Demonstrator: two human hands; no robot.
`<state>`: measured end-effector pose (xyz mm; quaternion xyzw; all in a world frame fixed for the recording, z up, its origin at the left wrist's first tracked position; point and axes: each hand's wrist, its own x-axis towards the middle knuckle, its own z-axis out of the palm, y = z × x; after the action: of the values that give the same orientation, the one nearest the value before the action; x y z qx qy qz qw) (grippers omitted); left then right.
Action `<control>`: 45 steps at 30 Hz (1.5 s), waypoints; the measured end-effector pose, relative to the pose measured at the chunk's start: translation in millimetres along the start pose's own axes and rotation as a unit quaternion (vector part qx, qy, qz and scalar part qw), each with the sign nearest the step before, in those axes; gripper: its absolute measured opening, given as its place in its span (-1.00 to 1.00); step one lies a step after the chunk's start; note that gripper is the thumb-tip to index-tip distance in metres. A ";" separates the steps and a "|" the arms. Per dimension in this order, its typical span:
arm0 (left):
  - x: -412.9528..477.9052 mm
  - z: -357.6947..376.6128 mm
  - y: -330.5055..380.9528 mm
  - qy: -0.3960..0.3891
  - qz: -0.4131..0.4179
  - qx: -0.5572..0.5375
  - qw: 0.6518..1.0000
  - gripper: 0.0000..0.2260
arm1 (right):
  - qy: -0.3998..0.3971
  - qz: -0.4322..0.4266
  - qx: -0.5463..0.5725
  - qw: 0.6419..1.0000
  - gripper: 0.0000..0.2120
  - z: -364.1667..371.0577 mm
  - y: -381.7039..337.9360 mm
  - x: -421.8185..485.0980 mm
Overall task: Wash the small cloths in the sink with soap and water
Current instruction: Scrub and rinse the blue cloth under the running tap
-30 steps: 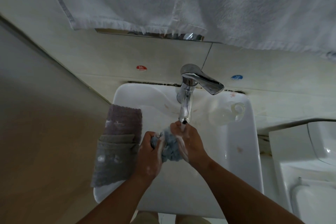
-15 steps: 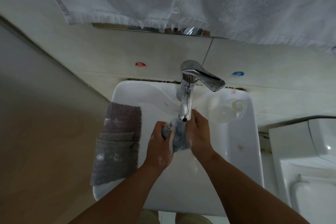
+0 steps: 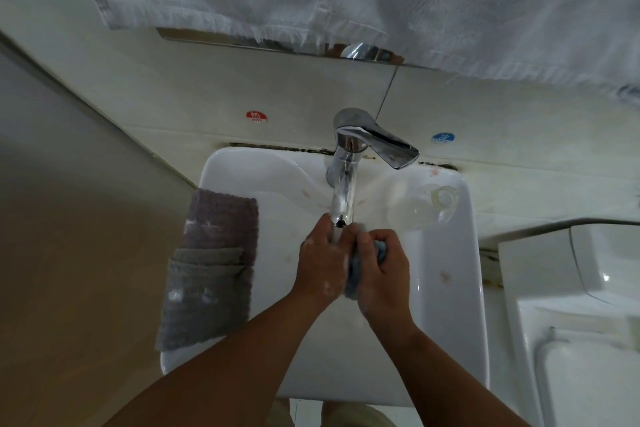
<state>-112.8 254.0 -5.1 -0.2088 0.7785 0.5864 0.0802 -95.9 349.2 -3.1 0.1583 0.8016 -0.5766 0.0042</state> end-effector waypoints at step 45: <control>-41.3 -9.0 -3.8 -0.035 -0.009 -0.046 0.998 -0.84 | -0.045 0.096 -0.024 0.994 -0.87 16.7 -5.8 17.3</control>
<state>-73.0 254.2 9.5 -0.1980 0.7453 0.6283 0.1030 -116.8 336.4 -6.7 0.2079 0.7953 -0.5606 0.0996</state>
